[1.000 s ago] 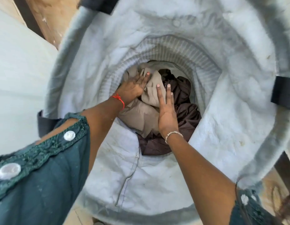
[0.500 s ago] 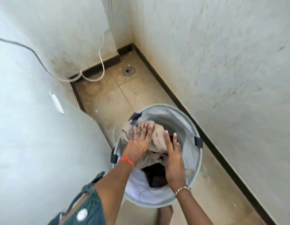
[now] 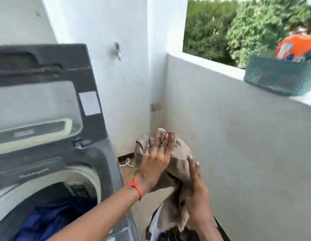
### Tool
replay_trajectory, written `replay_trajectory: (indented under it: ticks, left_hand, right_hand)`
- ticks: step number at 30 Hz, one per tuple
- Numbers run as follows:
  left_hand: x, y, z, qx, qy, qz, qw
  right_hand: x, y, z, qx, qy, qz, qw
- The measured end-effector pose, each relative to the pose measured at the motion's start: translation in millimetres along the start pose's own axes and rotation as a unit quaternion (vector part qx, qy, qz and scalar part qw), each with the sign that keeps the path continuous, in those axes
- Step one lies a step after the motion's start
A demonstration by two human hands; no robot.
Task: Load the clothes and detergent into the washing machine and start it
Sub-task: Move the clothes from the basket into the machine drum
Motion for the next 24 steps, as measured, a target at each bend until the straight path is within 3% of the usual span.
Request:
replay_trajectory:
  ticks: [6, 9, 14, 17, 20, 24]
  left_hand:
    - [152.8, -43.2, 103.9, 0.096, 0.069, -0.121, 0.986]
    - [196.4, -92.2, 146.6, 0.165, 0.102, -0.102, 0.976]
    - [207.0, -172.6, 194.6, 0.29, 0.127, -0.009, 0.949]
    - [172.3, -215.8, 220.3, 0.337, 0.145, 0.087, 0.926]
    - [129.6, -258.0, 239.4, 0.347, 0.124, 0.213, 0.905]
    - [85.1, -297.2, 252.2, 0.339, 0.108, 0.315, 0.88]
  right_hand:
    - [-6.8, -1.7, 157.4, 0.163, -0.015, 0.045, 0.985]
    - [-33.9, -5.2, 211.0, 0.234, -0.042, 0.077, 0.968]
    - [-121.9, -19.5, 249.7, 0.315, -0.114, 0.184, 0.924]
    - [-187.4, -33.0, 240.0, 0.301, -0.16, 0.261, 0.903]
    - [-243.6, -46.1, 217.5, 0.276, -0.208, 0.328, 0.879]
    - [-298.0, -48.0, 180.9, 0.237, -0.285, 0.39, 0.843]
Point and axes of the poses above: each hand's wrist, its own y-axis towards the middle knuckle, its own x-axis out of the back of the hand, z = x × y, the point moved 2 cm from there along y, towards the middle knuckle, and after that the axes turned 5 degrees about y, right-handed, at the moved point
